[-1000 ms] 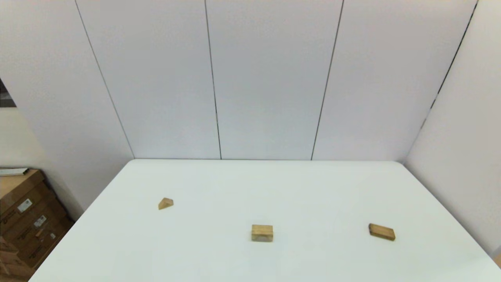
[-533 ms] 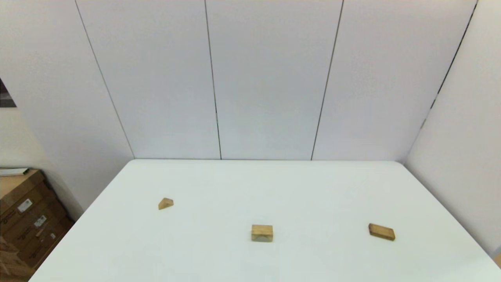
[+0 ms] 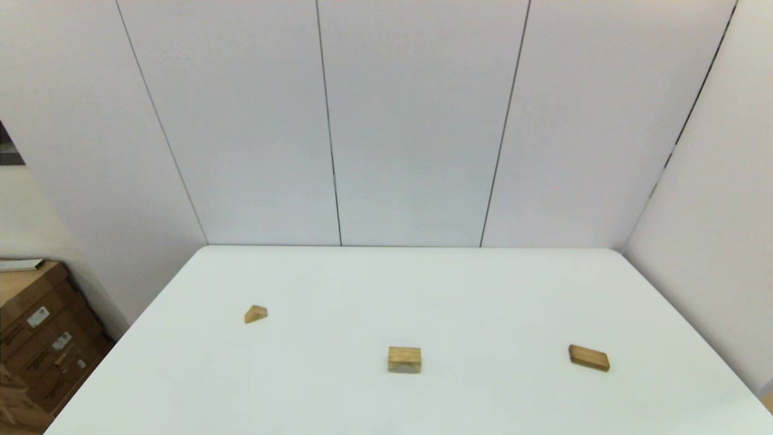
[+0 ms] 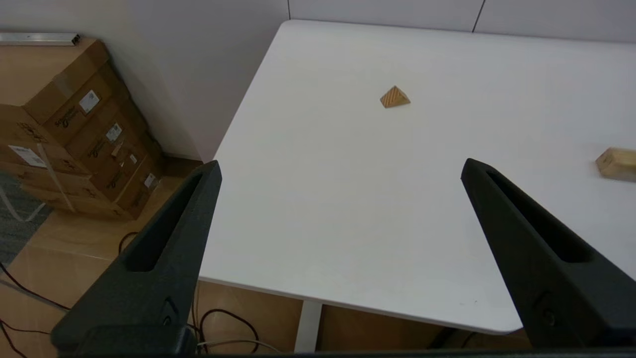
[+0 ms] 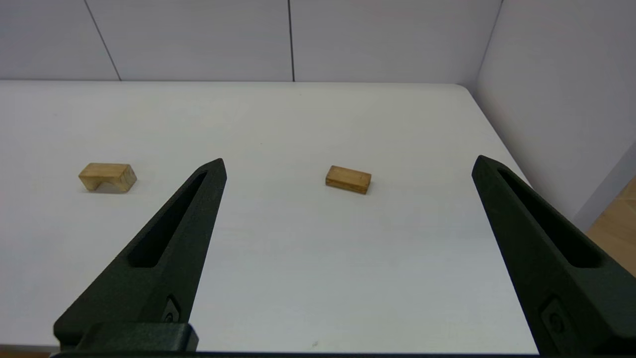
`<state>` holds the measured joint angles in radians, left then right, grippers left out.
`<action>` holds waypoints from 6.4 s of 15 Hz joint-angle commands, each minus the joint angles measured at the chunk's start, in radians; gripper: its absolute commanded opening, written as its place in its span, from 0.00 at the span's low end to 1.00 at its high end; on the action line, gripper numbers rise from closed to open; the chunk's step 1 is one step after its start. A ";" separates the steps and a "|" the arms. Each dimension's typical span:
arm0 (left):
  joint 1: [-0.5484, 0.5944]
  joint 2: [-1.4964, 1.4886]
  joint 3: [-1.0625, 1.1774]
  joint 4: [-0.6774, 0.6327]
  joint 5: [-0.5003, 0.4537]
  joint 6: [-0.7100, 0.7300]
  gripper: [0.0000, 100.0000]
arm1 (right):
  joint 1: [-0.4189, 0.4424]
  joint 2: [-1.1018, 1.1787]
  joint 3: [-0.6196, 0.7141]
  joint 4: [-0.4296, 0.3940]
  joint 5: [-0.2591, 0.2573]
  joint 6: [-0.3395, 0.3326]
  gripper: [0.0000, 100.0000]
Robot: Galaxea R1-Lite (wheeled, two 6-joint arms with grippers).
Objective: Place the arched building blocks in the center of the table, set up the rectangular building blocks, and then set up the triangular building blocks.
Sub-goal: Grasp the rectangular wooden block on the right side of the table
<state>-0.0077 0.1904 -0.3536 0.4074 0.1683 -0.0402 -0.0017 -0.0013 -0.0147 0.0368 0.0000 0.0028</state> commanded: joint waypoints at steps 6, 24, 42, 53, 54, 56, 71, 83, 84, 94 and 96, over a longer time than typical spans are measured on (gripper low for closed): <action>-0.002 -0.190 0.298 -0.260 -0.199 0.171 1.00 | 0.000 0.001 0.001 0.000 0.000 0.000 1.00; -0.002 -0.190 0.306 -0.289 -0.182 0.066 1.00 | 0.000 0.001 -0.002 0.003 0.000 0.000 1.00; -0.002 -0.190 0.306 -0.289 -0.182 0.066 1.00 | -0.008 0.767 -0.412 0.319 -0.034 0.052 1.00; -0.002 -0.190 0.306 -0.289 -0.178 0.057 1.00 | 0.017 1.463 -0.568 0.057 0.046 0.094 1.00; -0.002 -0.190 0.306 -0.289 -0.178 0.057 1.00 | 0.026 1.523 -0.593 0.037 0.052 0.098 1.00; -0.002 -0.190 0.306 -0.289 -0.178 0.057 1.00 | 0.026 1.637 -0.659 -0.032 0.046 0.126 1.00; -0.002 -0.190 0.306 -0.289 -0.178 0.062 1.00 | 0.037 1.937 -0.662 -0.255 -0.048 0.187 1.00; -0.002 -0.190 0.306 -0.289 -0.178 0.060 1.00 | 0.012 2.020 -0.683 -0.293 -0.115 0.232 1.00; -0.002 -0.190 0.306 -0.289 -0.178 0.060 1.00 | 0.012 2.022 -0.683 -0.293 -0.117 0.232 1.00; -0.002 -0.190 0.306 -0.289 -0.178 0.060 1.00 | -0.011 2.025 -0.676 -0.293 -0.109 0.209 1.00; -0.002 -0.190 0.306 -0.289 -0.178 0.060 1.00 | -0.070 1.985 -0.692 -0.291 -0.081 0.098 1.00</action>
<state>-0.0091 -0.0013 -0.0474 0.1177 -0.0091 0.0200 -0.0215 2.0277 -0.6932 -0.2534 -0.1053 0.1889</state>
